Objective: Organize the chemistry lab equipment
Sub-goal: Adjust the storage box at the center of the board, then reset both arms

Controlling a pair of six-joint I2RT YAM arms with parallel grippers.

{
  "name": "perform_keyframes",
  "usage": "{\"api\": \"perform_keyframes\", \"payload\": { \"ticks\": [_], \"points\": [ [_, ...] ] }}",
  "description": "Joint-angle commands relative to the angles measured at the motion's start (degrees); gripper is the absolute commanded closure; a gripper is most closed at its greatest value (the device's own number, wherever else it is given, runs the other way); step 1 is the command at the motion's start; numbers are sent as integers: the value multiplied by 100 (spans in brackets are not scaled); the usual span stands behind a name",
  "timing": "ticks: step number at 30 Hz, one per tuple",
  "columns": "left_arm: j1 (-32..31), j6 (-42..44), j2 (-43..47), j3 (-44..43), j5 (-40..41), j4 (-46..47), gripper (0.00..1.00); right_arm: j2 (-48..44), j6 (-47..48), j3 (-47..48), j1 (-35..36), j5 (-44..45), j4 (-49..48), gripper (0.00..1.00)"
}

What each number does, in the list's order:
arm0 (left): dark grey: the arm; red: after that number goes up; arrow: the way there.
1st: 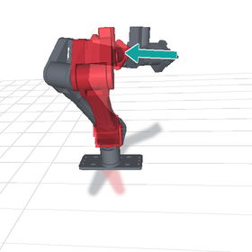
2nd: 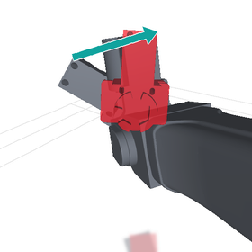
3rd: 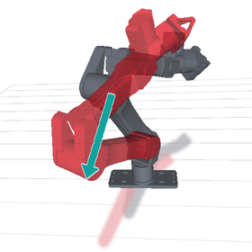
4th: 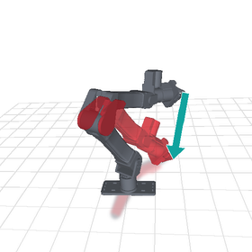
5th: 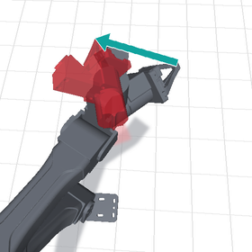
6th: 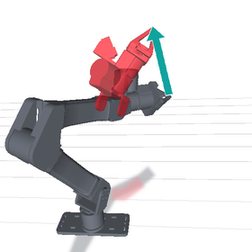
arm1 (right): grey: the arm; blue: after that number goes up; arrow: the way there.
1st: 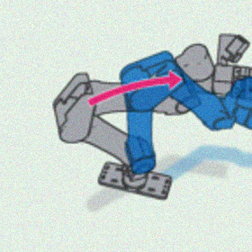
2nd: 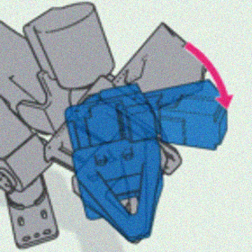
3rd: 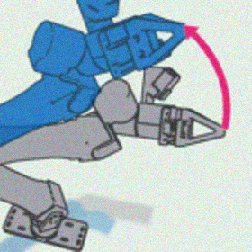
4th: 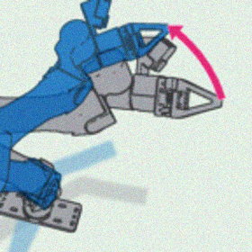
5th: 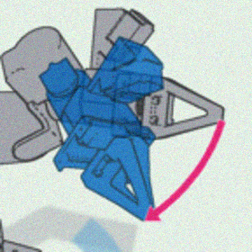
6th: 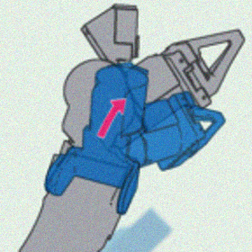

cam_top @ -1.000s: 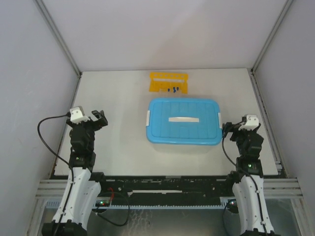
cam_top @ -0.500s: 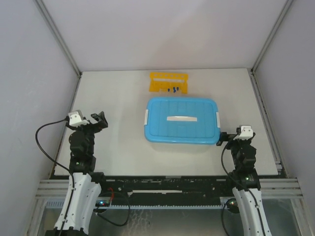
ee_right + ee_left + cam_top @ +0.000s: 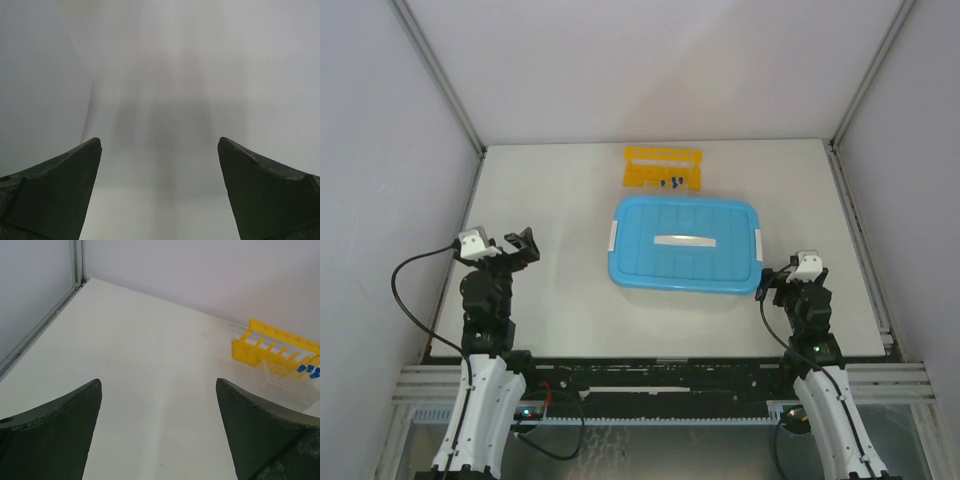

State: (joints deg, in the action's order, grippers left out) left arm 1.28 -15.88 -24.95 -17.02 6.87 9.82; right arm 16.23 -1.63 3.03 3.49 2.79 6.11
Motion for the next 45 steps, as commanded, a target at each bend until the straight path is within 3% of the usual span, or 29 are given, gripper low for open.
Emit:
{"api": "perform_keyframes", "payload": {
  "ticks": [1, 17, 30, 35, 40, 45],
  "points": [
    [33, -22, 44, 83, -22, 335, 0, -59, -10, -16, -349, -513, -410, 0],
    [37, 26, 4, 41, -31, 410, 0, -569, -110, -113, -595, -532, -207, 0],
    [36, 491, 457, -53, 470, -713, 0, -487, -30, -98, -594, -719, -232, 0],
    [33, 740, 820, -248, 847, -1838, 0, -481, -30, -94, -588, -718, -233, 0],
    [34, 1355, 1672, 186, 989, -1625, 0, -487, -31, -98, -595, -718, -232, 0],
    [32, 1087, 1788, 233, 995, -1940, 0, -482, -31, -100, -592, -723, -226, 0]
  ]
}}
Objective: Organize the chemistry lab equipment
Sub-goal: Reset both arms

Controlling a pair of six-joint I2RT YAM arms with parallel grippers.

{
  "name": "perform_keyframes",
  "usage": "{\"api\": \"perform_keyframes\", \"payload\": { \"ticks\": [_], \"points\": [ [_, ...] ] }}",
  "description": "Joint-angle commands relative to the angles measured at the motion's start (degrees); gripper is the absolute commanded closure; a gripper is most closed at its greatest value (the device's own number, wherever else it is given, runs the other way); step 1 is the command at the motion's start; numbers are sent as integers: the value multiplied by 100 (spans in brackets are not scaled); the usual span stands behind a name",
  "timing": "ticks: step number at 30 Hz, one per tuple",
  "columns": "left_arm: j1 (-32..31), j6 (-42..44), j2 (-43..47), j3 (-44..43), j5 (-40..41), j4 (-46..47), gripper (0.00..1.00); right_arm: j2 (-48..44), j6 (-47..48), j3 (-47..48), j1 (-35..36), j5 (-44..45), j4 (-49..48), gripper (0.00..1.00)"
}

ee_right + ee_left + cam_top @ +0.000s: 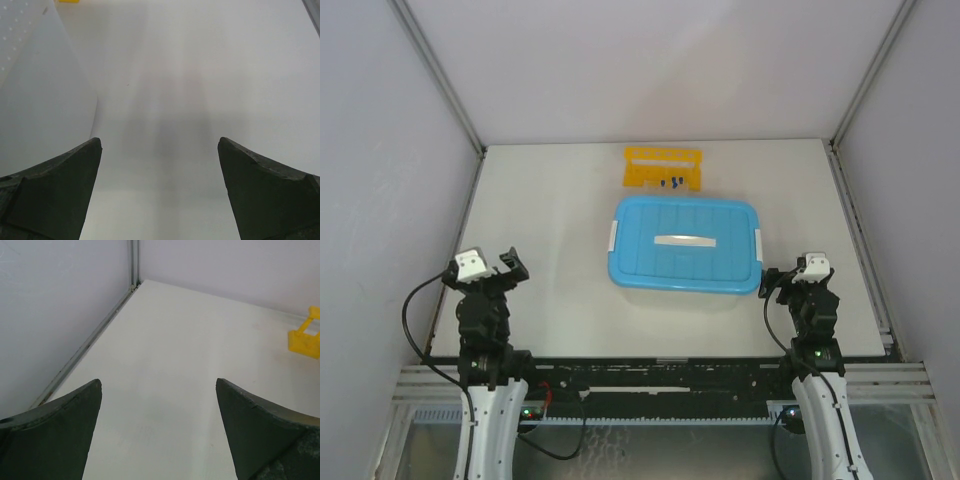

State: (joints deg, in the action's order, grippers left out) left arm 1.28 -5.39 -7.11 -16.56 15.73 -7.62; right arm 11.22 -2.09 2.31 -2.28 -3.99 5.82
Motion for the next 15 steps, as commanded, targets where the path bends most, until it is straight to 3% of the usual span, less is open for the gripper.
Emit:
{"api": "perform_keyframes", "payload": {
  "ticks": [1, 3, 4, 5, 7, 9, 11, 12, 15],
  "points": [
    [37, -39, -37, 210, 81, -178, 0, 16, 15, -23, -13, -42, -204, 0],
    [33, -4, -111, 214, -85, -124, 0, 18, 15, -27, -11, -41, -205, 0],
    [36, -21, -166, 231, -24, -141, 13, 14, 15, -23, -17, -41, -205, 0],
    [32, -129, -232, 203, 279, -283, 16, 14, 15, -26, -13, -41, -205, 0],
    [33, -449, -327, 149, 774, -560, 19, 15, 15, -19, -17, -42, -204, 0],
    [38, -500, -231, 210, 769, -519, 20, 19, 15, -24, -12, -45, -204, 0],
    [24, -409, -61, 389, 664, -411, 19, 15, 15, -24, -16, -42, -205, 0],
    [23, -297, 47, 476, 609, -385, 3, 16, 15, -20, -17, -44, -202, 0],
    [8, -37, 434, 862, 495, -246, 0, 20, 15, -28, -18, -42, -204, 0]
  ]
}}
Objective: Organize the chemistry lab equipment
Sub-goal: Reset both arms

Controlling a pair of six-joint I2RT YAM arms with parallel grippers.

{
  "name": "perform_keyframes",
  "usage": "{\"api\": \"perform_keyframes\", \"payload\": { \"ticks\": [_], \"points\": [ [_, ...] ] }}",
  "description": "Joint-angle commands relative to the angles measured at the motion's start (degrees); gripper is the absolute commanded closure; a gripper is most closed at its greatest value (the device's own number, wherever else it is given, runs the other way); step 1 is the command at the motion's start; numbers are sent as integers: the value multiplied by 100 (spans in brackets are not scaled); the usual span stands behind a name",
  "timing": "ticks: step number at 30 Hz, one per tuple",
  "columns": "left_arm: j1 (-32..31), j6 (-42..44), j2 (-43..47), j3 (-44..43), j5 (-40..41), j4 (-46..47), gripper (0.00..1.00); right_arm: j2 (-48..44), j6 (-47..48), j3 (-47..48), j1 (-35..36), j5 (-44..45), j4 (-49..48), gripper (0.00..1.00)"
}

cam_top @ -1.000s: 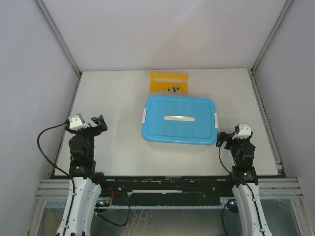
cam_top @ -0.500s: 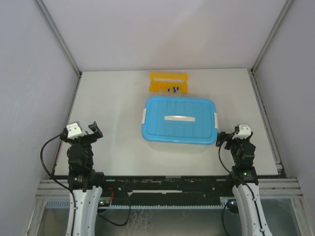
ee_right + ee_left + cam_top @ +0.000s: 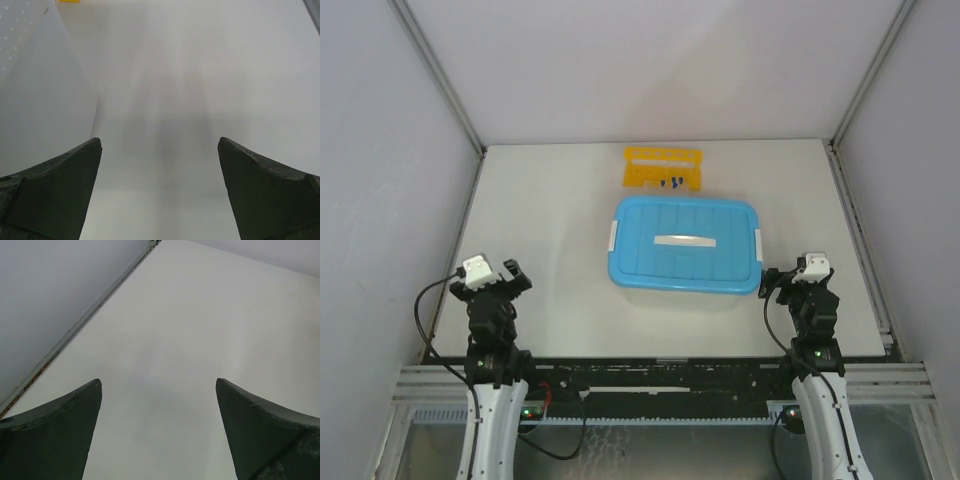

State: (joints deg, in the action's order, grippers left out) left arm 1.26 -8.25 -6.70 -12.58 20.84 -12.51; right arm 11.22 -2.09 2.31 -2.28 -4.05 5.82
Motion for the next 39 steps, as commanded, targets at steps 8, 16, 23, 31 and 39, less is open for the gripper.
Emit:
{"api": "perform_keyframes", "payload": {
  "ticks": [8, 16, 23, 31, 39],
  "points": [
    [-294, 727, 1522, 995, -83, 9, 0, 19, 15, -26, -14, -40, -204, 0],
    [-298, 772, 1417, 1711, -417, 857, 0, 15, 15, -22, -15, -38, -204, 0],
    [-300, 804, 1201, 1693, -526, 986, 0, 14, 17, -24, -15, -43, -204, 0],
    [-296, 800, 1173, 1688, -511, 1010, 0, 20, 15, -27, -17, -43, -203, 0],
    [-298, 798, 1142, 1689, -511, 1027, 0, 15, 15, -24, -13, -43, -201, 0]
  ]
}}
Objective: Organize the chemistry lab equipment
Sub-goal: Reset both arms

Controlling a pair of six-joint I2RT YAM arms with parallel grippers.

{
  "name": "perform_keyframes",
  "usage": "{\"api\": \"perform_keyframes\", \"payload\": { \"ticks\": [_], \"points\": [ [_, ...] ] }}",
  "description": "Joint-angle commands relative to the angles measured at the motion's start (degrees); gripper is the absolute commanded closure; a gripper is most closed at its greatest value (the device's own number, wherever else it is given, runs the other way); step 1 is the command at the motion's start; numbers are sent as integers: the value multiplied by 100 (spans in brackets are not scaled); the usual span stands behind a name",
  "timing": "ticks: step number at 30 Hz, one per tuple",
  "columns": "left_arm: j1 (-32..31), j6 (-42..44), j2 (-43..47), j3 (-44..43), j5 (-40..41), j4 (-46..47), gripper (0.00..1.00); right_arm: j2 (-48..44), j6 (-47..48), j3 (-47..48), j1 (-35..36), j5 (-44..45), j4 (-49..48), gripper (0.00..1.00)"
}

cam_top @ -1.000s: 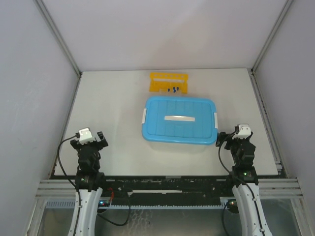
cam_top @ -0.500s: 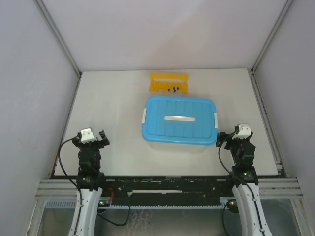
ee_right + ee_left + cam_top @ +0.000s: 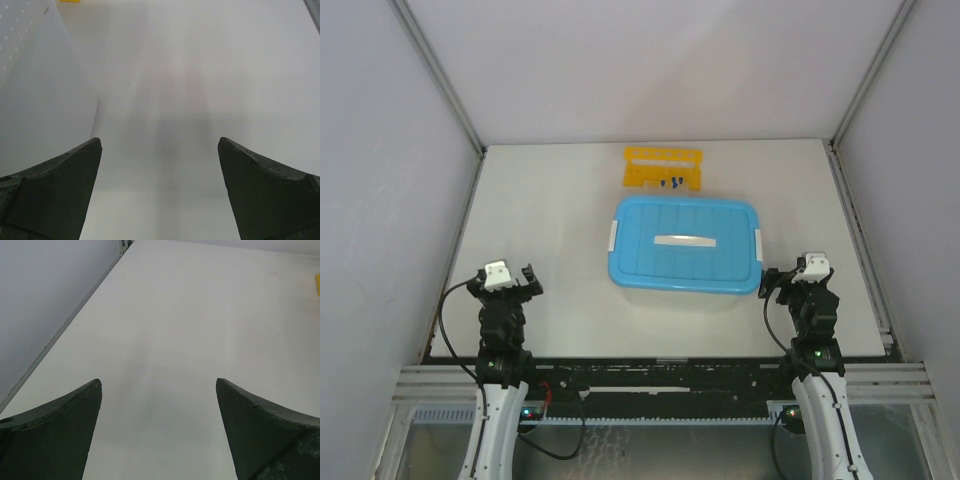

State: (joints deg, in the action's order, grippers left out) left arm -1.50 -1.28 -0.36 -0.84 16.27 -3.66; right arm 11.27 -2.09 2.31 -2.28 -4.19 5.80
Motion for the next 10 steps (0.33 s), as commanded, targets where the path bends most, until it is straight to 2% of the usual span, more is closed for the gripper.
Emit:
{"api": "perform_keyframes", "payload": {
  "ticks": [1, 10],
  "points": [
    [-21, 101, 503, 515, -54, 150, 0, 9, 16, -22, -15, -27, -202, 0],
    [-26, 92, 432, 511, -39, 185, 0, 10, 20, -22, -14, -30, -200, 0]
  ]
}}
